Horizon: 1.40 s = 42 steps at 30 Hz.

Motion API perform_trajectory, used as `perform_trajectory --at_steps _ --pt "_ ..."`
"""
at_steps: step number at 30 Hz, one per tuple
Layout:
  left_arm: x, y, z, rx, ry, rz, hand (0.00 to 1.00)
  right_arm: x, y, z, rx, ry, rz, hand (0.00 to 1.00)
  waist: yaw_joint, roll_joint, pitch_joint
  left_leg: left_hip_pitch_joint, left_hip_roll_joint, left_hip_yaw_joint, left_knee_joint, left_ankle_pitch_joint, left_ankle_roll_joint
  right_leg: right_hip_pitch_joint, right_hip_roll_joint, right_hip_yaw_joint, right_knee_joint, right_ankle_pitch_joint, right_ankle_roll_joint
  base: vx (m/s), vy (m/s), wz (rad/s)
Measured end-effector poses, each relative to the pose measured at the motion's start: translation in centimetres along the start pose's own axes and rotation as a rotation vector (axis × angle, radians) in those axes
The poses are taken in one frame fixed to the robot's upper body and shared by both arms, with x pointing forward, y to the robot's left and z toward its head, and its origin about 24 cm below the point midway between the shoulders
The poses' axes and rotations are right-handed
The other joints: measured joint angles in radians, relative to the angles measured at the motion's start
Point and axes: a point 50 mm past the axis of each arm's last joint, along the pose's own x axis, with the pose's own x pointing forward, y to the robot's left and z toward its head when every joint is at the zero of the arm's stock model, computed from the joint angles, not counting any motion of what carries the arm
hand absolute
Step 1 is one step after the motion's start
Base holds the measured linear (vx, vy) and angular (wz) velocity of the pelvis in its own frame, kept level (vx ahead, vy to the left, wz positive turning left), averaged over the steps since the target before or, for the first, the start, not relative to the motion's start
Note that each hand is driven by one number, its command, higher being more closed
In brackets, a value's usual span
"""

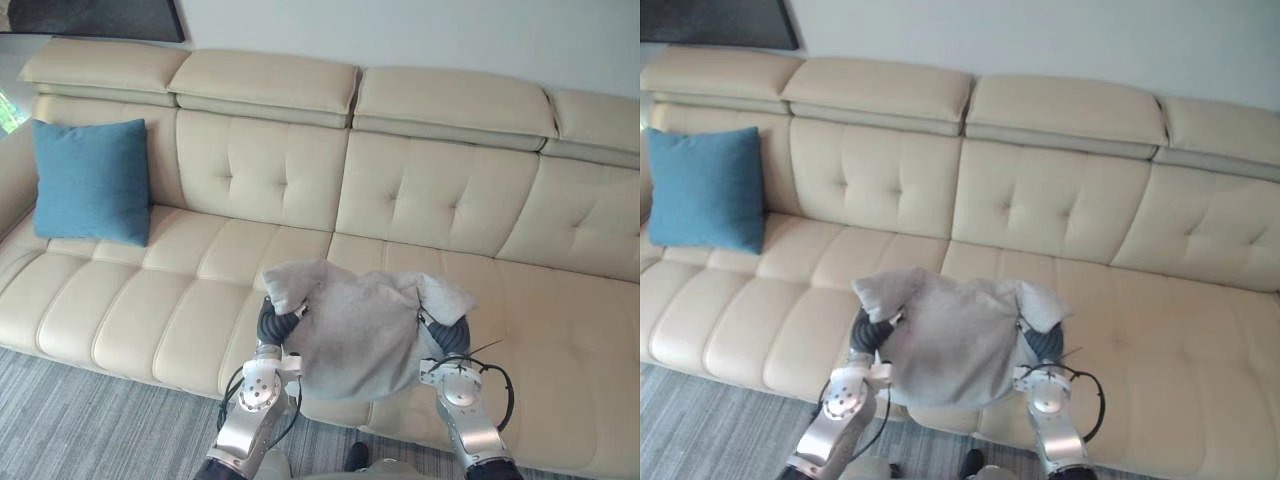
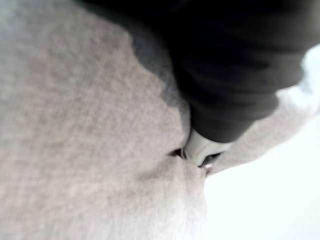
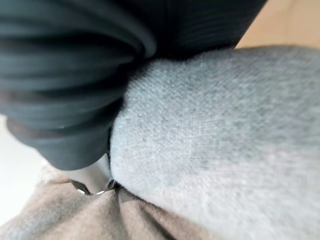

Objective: Pick up cushions and gather them together orderly.

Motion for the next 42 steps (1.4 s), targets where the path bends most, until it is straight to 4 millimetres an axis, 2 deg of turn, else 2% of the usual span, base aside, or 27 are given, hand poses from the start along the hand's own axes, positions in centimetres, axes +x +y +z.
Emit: perform_trajectory --at_steps 3,4,8,12,14,15,16,18,19,22,23,24,26,28,30,35,36,37,39,42 --pt "0.5 -0.2 0.6 0.008 -0.024 -0.010 1.00 0.1 -0.1 0.7 0.014 -0.026 -0.004 1.00 -0.014 0.020 0.007 0.034 -0.002 -0.021 -0.092 -0.014 -0.021 -0.009 0.016 0.005 -0.025 0.022 0.004 -0.08 0.094 -0.03" --pt "0.8 -0.2 0.9 0.016 -0.041 -0.017 1.00 0.2 -0.1 1.3 0.026 -0.051 -0.007 1.00 -0.017 0.037 0.000 0.042 0.008 -0.020 -0.152 -0.025 -0.038 -0.027 0.028 0.010 -0.040 0.039 0.004 -0.10 0.119 -0.14" --pt "1.0 0.0 1.7 0.028 -0.073 -0.018 1.00 0.6 0.1 2.7 0.050 -0.102 -0.012 1.00 -0.019 0.040 0.003 0.050 -0.008 0.008 -0.194 -0.015 -0.032 -0.020 0.020 0.037 -0.093 0.083 0.014 -0.07 0.076 -0.18" --pt "2.1 -0.1 4.1 0.042 -0.176 0.002 1.00 2.2 0.5 6.3 0.090 -0.226 -0.030 1.00 -0.022 0.046 0.008 0.020 -0.024 0.029 -0.225 0.018 -0.024 -0.078 0.007 0.056 -0.102 0.116 0.015 -0.05 0.058 -0.16" --pt "3.2 0.1 5.9 0.043 -0.245 0.032 1.00 3.4 1.0 9.0 0.120 -0.313 -0.033 1.00 -0.022 0.052 0.013 -0.032 -0.030 0.035 -0.225 0.038 -0.023 -0.136 0.000 0.058 -0.102 0.137 0.014 -0.05 0.026 -0.11" --pt "4.1 0.0 7.3 0.041 -0.300 0.049 1.00 4.1 1.3 11.2 0.143 -0.378 -0.045 1.00 -0.024 0.057 0.021 -0.063 -0.036 0.036 -0.232 0.053 -0.023 -0.171 -0.004 0.058 -0.102 0.150 0.011 -0.03 0.022 -0.02" --pt "4.4 0.0 8.0 0.037 -0.325 0.056 1.00 4.4 1.4 12.1 0.150 -0.407 -0.048 1.00 -0.025 0.059 0.028 -0.072 -0.037 0.036 -0.234 0.057 -0.022 -0.181 -0.006 0.058 -0.102 0.155 0.012 -0.03 0.025 0.00" --pt "5.9 -0.1 11.3 0.020 -0.437 0.087 1.00 5.5 1.4 16.1 0.166 -0.530 -0.057 1.00 -0.024 0.056 0.076 -0.099 -0.040 0.037 -0.239 0.072 -0.021 -0.211 -0.008 0.060 -0.101 0.175 0.010 -0.05 0.031 -0.01" --pt "6.2 -0.1 12.2 0.019 -0.467 0.094 1.00 5.7 1.4 17.1 0.171 -0.559 -0.060 1.00 -0.023 0.054 0.078 -0.118 -0.041 0.037 -0.238 0.077 -0.020 -0.231 -0.009 0.061 -0.102 0.182 0.010 -0.08 0.043 0.00" --pt "8.8 0.4 17.5 0.059 -0.622 0.168 1.00 7.1 1.9 23.4 0.195 -0.710 -0.080 1.00 -0.020 0.046 0.123 -0.196 -0.051 0.056 -0.237 0.104 -0.013 -0.317 -0.018 0.084 -0.101 0.224 0.014 -0.09 0.062 -0.10" --pt "9.0 0.4 17.9 0.062 -0.632 0.176 1.00 7.2 2.0 23.8 0.197 -0.717 -0.081 1.00 -0.019 0.045 0.128 -0.200 -0.051 0.058 -0.237 0.105 -0.012 -0.322 -0.019 0.087 -0.101 0.227 0.015 -0.08 0.072 -0.19" --pt "9.5 0.7 19.1 0.070 -0.661 0.193 1.00 7.4 2.2 25.1 0.204 -0.741 -0.082 1.00 -0.018 0.041 0.142 -0.215 -0.053 0.063 -0.233 0.108 -0.011 -0.337 -0.021 0.096 -0.101 0.236 0.016 -0.05 0.058 -0.12" --pt "10.4 1.0 21.9 0.072 -0.726 0.246 1.00 7.7 2.5 27.7 0.222 -0.783 -0.098 1.00 -0.019 0.039 0.175 -0.263 -0.053 0.067 -0.207 0.109 -0.009 -0.377 -0.023 0.120 -0.101 0.257 0.041 -0.06 0.078 -0.08" --pt "10.7 1.5 24.0 0.076 -0.774 0.287 1.00 7.8 3.0 29.1 0.231 -0.797 -0.096 1.00 -0.018 0.025 0.197 -0.311 -0.052 0.081 -0.182 0.108 -0.009 -0.420 -0.024 0.140 -0.101 0.276 0.042 -0.05 0.079 -0.13" --pt "11.0 1.8 24.7 0.064 -0.785 0.316 1.00 7.9 3.3 29.5 0.235 -0.792 -0.086 1.00 -0.019 0.023 0.215 -0.337 -0.050 0.083 -0.164 0.106 -0.006 -0.439 -0.025 0.146 -0.101 0.286 0.048 -0.04 0.069 -0.06" --pt "12.3 2.2 25.2 0.069 -0.748 0.365 1.00 8.1 4.1 29.8 0.229 -0.776 -0.067 1.00 -0.027 0.021 0.271 -0.408 -0.053 0.055 -0.116 0.104 -0.004 -0.475 -0.030 0.149 -0.101 0.300 0.066 -0.03 0.065 0.11" --pt "12.4 2.2 25.7 0.062 -0.752 0.373 0.00 7.8 4.4 30.5 0.247 -0.790 -0.064 1.00 -0.028 0.017 0.293 -0.420 -0.055 0.049 -0.105 0.104 -0.004 -0.478 -0.032 0.150 -0.101 0.300 0.066 -0.04 0.055 0.21" --pt "12.5 2.3 26.0 0.051 -0.754 0.378 0.00 7.6 4.4 31.0 0.262 -0.804 -0.066 0.00 -0.028 0.016 0.306 -0.430 -0.055 0.045 -0.096 0.103 -0.002 -0.482 -0.033 0.151 -0.101 0.300 0.066 -0.05 0.049 0.18" --pt "12.5 2.6 27.8 0.040 -0.792 0.396 0.00 7.1 4.2 32.8 0.318 -0.844 -0.079 0.00 -0.029 0.012 0.310 -0.483 -0.060 0.039 -0.075 0.105 0.000 -0.523 -0.039 0.162 -0.101 0.296 0.070 -0.06 0.041 0.13" --pt "12.5 2.8 30.7 0.055 -0.849 0.412 0.00 6.9 3.4 34.6 0.378 -0.877 -0.114 0.00 -0.032 0.010 0.315 -0.546 -0.060 0.033 -0.047 0.108 0.003 -0.568 -0.041 0.164 -0.101 0.295 0.098 -0.07 0.026 0.08"
